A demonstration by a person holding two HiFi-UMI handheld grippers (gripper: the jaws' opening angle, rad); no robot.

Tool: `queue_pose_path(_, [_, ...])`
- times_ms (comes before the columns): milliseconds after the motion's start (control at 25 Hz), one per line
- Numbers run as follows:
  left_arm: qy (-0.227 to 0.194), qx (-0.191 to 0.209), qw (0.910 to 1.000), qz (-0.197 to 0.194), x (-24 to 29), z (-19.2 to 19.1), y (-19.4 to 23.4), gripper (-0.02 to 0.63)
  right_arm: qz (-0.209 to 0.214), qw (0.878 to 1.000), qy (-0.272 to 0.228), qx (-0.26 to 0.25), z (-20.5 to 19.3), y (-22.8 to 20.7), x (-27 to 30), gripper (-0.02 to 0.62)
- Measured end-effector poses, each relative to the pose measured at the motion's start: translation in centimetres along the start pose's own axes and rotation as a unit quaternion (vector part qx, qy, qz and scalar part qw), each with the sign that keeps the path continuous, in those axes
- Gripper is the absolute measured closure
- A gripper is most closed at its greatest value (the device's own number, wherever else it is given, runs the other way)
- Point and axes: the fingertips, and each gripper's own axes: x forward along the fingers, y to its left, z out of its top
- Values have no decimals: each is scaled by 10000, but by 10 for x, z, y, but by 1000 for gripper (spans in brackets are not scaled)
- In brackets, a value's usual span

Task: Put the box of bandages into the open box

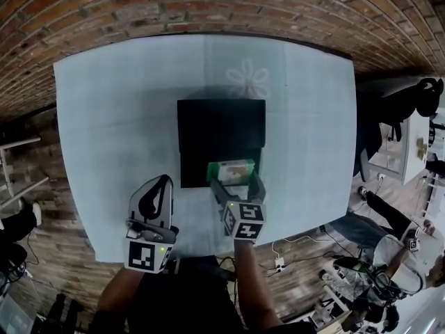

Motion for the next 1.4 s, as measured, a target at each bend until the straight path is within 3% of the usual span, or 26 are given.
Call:
queue_pose_path(760, [27,-69,10000,54,5,-4,15,574,-83,9940,1084,-148,-24,-9,25,81])
queue_pose_path(960, [48,-222,9997,111,7,-4,18,574,-130,9896,1385,-359,-32,-11,30,81])
queue_pose_path(1400, [52,-172,9998,61,7,-7,17,574,-285,9801,1899,-493,-44,-15,36,81])
